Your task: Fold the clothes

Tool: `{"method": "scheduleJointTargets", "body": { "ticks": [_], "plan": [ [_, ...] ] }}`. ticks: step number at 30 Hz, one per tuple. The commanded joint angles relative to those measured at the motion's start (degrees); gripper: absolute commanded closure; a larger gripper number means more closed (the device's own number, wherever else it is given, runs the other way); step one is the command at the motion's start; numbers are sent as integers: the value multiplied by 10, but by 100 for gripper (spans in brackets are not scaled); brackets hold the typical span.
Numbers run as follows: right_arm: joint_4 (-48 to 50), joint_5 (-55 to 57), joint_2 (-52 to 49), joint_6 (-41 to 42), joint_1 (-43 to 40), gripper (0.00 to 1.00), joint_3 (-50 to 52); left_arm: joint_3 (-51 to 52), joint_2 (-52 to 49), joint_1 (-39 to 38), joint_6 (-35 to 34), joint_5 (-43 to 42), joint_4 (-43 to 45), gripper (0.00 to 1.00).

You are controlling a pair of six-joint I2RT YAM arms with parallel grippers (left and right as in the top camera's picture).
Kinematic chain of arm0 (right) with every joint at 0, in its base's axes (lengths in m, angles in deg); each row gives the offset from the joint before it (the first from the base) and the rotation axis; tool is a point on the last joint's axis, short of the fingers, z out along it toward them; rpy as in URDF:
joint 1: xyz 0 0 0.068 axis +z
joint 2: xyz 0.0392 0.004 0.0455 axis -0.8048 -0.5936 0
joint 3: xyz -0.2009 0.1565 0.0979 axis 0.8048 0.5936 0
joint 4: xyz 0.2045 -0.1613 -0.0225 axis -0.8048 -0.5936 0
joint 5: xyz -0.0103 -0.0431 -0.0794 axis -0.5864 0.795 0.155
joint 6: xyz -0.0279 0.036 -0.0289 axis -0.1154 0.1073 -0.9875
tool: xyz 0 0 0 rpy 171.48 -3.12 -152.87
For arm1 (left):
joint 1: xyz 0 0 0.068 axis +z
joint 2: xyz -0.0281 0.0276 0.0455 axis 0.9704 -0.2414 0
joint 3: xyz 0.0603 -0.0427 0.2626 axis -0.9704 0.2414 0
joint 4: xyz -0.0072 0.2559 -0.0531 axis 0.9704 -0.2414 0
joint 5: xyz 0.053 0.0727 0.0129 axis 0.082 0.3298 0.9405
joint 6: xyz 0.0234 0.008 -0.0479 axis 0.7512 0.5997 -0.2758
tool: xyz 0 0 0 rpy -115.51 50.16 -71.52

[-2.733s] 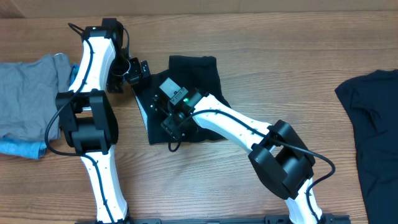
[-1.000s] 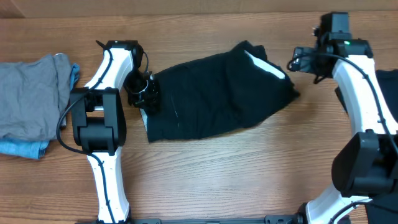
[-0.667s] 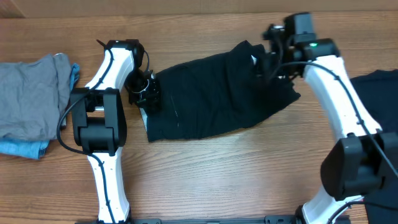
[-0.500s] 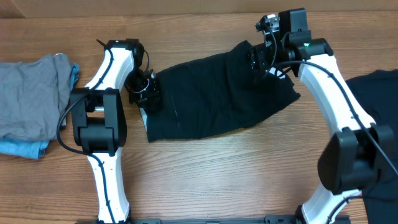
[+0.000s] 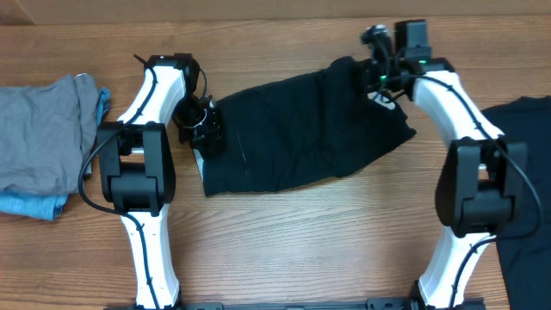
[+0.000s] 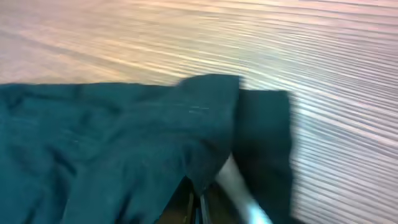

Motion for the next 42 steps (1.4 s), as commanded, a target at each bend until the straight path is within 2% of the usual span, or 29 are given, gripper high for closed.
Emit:
{"method": "scheduleJointTargets", "body": {
  "ticks": [1,2,3,6,7,8,9,11,13,15,19,24,27,29,31,32,33,34,37,39,42],
  "plan": [
    [9,-1,12,-2,-48,96,-11,7,4,0,11,38,13,66],
    [23,-1,12,-2,-57,62,-11,7,4,0,11,38,14,66],
    [33,8,12,-2,-60,42,-11,7,4,0,11,38,15,66],
    [16,69,15,-2,-61,41,-12,7,4,0,11,38,14,65],
    [-2,77,19,-2,-61,27,-12,7,4,0,11,38,14,65],
    [-22,77,25,-2,-63,20,-12,7,4,0,11,38,15,65],
    [-42,82,30,-2,-64,18,-12,7,4,0,11,38,16,64],
    [-119,125,35,-6,-77,19,-12,7,4,0,12,38,17,62],
    [-185,90,35,-74,-90,29,-11,7,4,0,14,38,18,61],
    [-248,30,34,-151,-104,30,-10,7,4,0,16,38,24,60],
    [-253,-7,34,-184,-108,30,-9,7,4,0,16,38,24,59],
    [-221,-19,15,-200,-108,23,-7,7,4,0,16,38,24,58],
    [-222,-45,-9,-205,-108,23,-6,7,4,0,15,38,24,57],
    [-226,-82,-18,-229,-108,31,-6,7,4,0,15,38,26,56],
    [-230,-87,-19,-229,-108,51,-6,7,4,0,15,38,26,55],
    [-234,-87,-19,-229,-108,52,-6,7,4,0,16,38,26,55],
    [-236,-86,-19,-229,-108,50,-6,7,4,0,16,38,26,55],
    [-235,-82,-22,-230,-108,40,-6,7,4,0,16,38,26,55],
    [-225,-81,-33,-229,-108,26,-6,7,4,0,16,38,29,54],
    [-224,-81,-37,-229,-108,26,-6,7,4,0,16,38,30,54],
    [-232,-76,-37,-229,-108,32,-5,7,4,0,16,38,30,54]
  ]
}}
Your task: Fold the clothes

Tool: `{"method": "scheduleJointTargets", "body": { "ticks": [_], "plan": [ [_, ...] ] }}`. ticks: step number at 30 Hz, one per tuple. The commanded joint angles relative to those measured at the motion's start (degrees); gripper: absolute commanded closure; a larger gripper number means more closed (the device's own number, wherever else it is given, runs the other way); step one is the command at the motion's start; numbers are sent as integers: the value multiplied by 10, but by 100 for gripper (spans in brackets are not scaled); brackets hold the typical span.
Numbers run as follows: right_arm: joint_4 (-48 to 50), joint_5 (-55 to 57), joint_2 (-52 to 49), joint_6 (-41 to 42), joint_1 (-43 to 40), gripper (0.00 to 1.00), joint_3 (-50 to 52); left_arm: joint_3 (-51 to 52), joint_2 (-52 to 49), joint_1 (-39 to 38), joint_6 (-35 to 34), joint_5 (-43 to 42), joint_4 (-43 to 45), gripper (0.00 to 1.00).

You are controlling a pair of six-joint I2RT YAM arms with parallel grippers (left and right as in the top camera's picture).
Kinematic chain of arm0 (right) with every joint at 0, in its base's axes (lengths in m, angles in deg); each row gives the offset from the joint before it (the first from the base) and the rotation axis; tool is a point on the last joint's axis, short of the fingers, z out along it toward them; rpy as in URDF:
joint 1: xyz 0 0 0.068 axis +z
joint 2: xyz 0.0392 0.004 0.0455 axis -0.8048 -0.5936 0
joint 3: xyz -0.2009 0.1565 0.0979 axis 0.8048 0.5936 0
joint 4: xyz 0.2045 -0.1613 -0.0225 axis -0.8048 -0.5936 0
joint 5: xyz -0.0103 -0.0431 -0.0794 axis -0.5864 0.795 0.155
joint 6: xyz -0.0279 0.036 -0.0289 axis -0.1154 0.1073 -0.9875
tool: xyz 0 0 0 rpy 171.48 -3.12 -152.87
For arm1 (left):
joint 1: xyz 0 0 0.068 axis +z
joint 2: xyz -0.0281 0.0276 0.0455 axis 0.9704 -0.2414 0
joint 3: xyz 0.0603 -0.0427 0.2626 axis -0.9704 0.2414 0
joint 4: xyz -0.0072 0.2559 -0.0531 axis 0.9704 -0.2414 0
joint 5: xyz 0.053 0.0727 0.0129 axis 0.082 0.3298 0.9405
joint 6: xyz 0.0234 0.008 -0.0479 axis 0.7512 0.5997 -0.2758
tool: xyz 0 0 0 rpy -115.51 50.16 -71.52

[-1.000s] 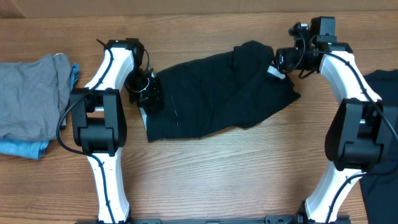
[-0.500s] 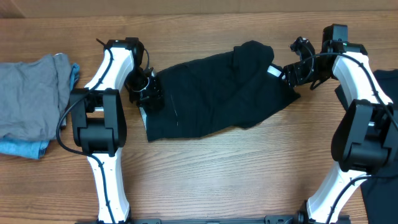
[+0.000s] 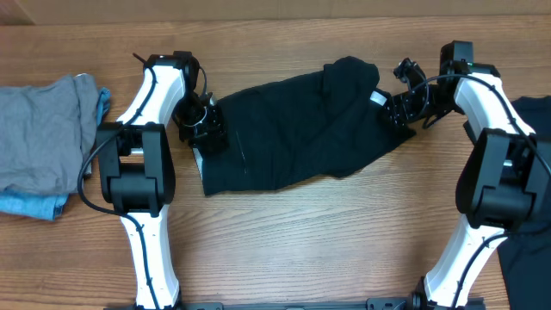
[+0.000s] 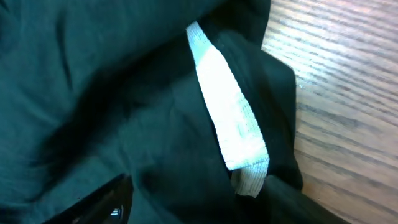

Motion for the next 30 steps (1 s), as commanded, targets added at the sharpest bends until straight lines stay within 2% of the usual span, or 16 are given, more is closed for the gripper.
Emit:
{"method": "scheduleJointTargets", "body": {
  "ticks": [1,3,4,8,11,14,19,21,22,25,27,29,30],
  "plan": [
    [-4,2,-5,-3,0,43,-1,7,0,1,15,41,15,53],
    [-14,7,-5,-3,0,92,-1,7,0,1,15,41,15,53],
    [-30,19,-5,-3,0,96,-2,7,0,1,15,40,15,53],
    [-106,76,-2,7,-12,96,-48,7,0,1,15,42,12,54],
    [-176,107,3,71,-29,96,-101,7,0,1,14,60,16,54],
    [-171,208,3,193,-53,96,-94,7,0,1,15,60,16,53],
    [-146,212,0,258,-88,96,-75,7,0,1,15,60,16,54],
    [-145,237,0,281,-96,96,-75,-1,0,2,10,71,20,58],
    [-144,257,0,307,-98,86,-75,-15,0,4,11,71,18,58],
    [-157,235,1,306,-94,25,-75,-92,0,5,11,80,-22,57],
    [-165,216,2,306,-88,21,-77,-161,0,1,6,78,-69,58],
    [-182,100,12,279,-76,21,-101,-221,0,-12,-1,78,-130,57],
    [-186,79,17,266,-70,21,-110,-227,0,-16,-2,78,-141,56]
  ]
}}
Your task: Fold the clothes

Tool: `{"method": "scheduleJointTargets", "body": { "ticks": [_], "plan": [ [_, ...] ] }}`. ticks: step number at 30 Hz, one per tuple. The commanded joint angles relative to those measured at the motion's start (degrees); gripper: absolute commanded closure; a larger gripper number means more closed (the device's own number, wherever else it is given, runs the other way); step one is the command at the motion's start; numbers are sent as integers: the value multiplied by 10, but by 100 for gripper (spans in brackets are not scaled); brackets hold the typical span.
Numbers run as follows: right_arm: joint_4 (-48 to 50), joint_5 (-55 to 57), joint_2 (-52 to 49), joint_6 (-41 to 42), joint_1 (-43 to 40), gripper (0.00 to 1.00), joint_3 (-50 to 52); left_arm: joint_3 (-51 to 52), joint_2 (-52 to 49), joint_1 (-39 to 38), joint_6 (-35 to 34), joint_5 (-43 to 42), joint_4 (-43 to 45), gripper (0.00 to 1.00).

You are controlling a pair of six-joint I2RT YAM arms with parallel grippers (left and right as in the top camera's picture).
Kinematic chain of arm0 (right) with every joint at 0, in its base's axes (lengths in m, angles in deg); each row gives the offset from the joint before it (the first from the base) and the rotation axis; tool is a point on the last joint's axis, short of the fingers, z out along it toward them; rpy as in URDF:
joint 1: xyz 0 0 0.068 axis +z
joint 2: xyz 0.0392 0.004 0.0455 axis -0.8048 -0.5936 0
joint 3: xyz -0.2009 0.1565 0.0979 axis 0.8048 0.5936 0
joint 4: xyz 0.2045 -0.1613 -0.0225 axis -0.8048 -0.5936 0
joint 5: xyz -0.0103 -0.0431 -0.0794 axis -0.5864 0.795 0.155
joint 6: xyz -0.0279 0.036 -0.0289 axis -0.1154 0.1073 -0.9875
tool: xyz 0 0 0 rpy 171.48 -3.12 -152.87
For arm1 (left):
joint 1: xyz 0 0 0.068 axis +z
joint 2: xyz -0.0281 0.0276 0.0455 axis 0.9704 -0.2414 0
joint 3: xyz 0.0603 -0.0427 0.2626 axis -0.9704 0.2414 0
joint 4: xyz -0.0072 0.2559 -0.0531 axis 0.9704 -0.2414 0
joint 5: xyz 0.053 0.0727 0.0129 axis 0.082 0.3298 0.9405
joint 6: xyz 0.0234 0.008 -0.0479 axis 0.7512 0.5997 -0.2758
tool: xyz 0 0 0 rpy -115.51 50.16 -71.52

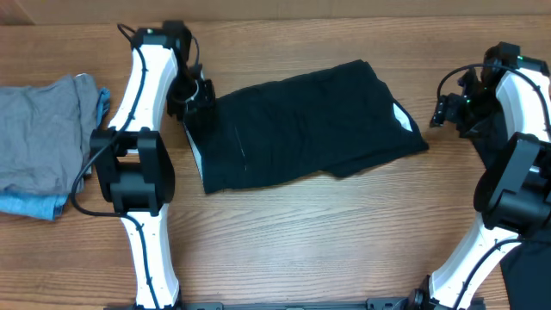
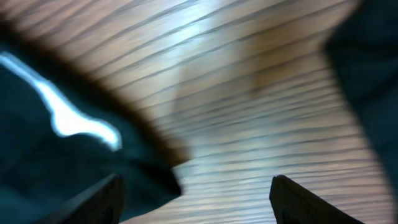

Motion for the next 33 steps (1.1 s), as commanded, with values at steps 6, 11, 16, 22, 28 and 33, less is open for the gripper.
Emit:
{"method": "scheduleJointTargets", "body": {
  "ticks": [6,11,16,22,28,33],
  "plan": [
    [123,-195,30,-43,114,27,-55,-15,2,-22,61,-112,13,52],
    [228,-192,-21,-37,185,94,-52,47,2,-48,60,-121,111,74],
    [288,-190,-116,-32,207,96,-52,142,2,-67,31,-61,174,83],
    [310,-126,-143,-31,207,96,-52,208,1,-50,-32,61,149,83],
    [349,-100,-143,-23,198,95,-52,278,1,-19,-46,78,141,87],
    [349,-109,-134,27,186,96,-99,263,2,-5,-29,110,139,96]
  ]
}}
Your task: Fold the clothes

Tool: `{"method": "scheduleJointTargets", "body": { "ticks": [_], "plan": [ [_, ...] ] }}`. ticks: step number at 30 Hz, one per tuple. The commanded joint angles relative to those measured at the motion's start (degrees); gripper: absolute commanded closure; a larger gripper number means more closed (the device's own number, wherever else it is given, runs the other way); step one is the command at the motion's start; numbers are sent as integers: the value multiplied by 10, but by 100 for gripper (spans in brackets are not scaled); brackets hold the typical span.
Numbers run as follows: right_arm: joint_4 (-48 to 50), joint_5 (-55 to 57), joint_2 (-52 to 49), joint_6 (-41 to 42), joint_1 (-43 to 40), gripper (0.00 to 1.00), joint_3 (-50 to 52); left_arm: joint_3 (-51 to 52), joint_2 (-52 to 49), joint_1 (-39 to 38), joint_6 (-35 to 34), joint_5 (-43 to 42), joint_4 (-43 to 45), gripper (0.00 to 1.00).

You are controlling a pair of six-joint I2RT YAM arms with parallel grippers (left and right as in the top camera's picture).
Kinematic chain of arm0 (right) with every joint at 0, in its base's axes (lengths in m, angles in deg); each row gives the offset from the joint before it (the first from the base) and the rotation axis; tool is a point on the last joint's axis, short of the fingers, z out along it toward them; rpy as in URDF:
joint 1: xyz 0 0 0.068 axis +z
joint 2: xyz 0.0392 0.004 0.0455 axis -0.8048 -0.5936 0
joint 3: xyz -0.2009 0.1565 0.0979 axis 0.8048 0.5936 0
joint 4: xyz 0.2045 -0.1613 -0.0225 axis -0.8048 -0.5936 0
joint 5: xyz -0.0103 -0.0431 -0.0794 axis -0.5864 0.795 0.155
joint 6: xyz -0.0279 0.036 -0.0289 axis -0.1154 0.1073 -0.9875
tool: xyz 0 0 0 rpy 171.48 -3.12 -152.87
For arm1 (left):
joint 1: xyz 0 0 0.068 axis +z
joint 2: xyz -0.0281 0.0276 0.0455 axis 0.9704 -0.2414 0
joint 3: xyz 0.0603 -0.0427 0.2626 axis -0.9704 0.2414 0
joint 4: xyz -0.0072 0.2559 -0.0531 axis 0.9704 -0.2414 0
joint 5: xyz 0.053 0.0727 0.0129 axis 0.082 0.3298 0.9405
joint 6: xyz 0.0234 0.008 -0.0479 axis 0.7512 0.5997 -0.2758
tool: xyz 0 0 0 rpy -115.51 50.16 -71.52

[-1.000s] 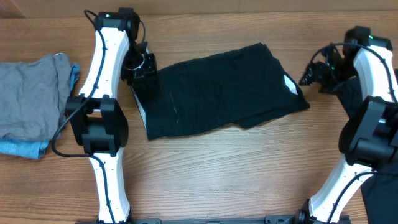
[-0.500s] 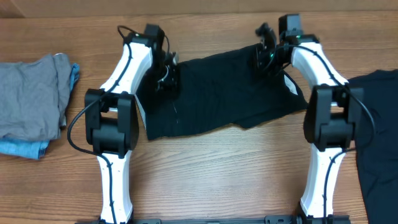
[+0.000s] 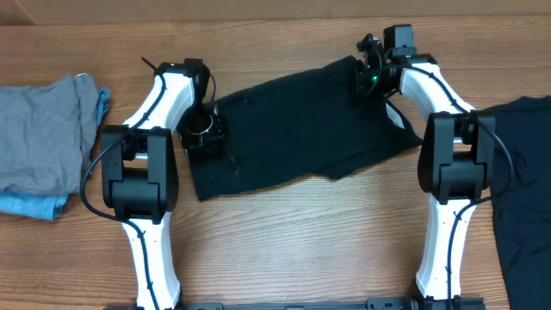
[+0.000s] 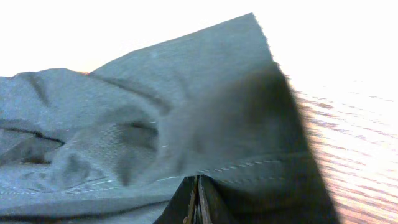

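A black garment [image 3: 293, 129] lies spread on the wooden table [image 3: 301, 241], its long side running from lower left to upper right. My right gripper [image 3: 368, 76] sits at its upper right corner. In the right wrist view that gripper [image 4: 196, 190] is shut on the stitched hem of the garment [image 4: 155, 112], and the cloth rises away from the jaws. My left gripper [image 3: 205, 131] rests on the garment's left edge; its jaws are hidden from above.
A grey shirt [image 3: 43, 129] lies crumpled at the far left on top of a blue cloth [image 3: 30, 205]. Another black garment [image 3: 525, 172] covers the table's right edge, beside the right arm.
My right gripper was open over bare wood to the right of the garment; now it is shut on the garment's upper right corner. The left gripper has moved from the upper left corner down the left edge.
First my right gripper held the garment's right corner, folded over toward the middle. Then it was at the right edge, with a lump of cloth still turned over. After that the garment lay flat and the gripper was open, off to the right. Now it grips the corner again.
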Motion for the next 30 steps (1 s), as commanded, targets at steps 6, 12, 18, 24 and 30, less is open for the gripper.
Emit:
{"method": "scheduleJointTargets", "body": {
  "ticks": [6,12,18,24,30],
  "plan": [
    [-306,28,47,45,-29,96,-286,-174,14,-4,3,71,-80,91],
    [-550,5,47,45,-34,96,-232,-175,31,-41,3,54,-22,91],
    [-509,5,47,45,-41,96,-116,-171,-28,-48,11,54,-11,96],
    [-322,18,47,45,-46,96,82,-171,-68,-46,36,97,7,96],
    [-264,56,49,45,-60,96,123,-190,-88,-32,47,208,10,96]
  ]
}}
